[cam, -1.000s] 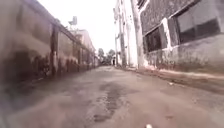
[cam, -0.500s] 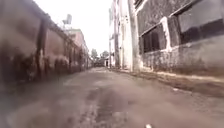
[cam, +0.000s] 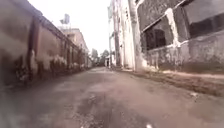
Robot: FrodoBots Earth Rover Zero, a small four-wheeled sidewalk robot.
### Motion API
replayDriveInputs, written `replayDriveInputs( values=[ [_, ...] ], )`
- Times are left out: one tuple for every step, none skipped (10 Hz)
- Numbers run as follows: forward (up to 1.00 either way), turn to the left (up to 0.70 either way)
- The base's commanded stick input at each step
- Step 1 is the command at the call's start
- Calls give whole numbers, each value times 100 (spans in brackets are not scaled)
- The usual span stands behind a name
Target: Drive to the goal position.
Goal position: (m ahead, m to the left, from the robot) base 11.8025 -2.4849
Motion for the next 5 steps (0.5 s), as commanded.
replayDriveInputs(
  values=[
    [100,0],
    [100,0],
    [100,0],
    [100,0],
    [100,0]
  ],
)
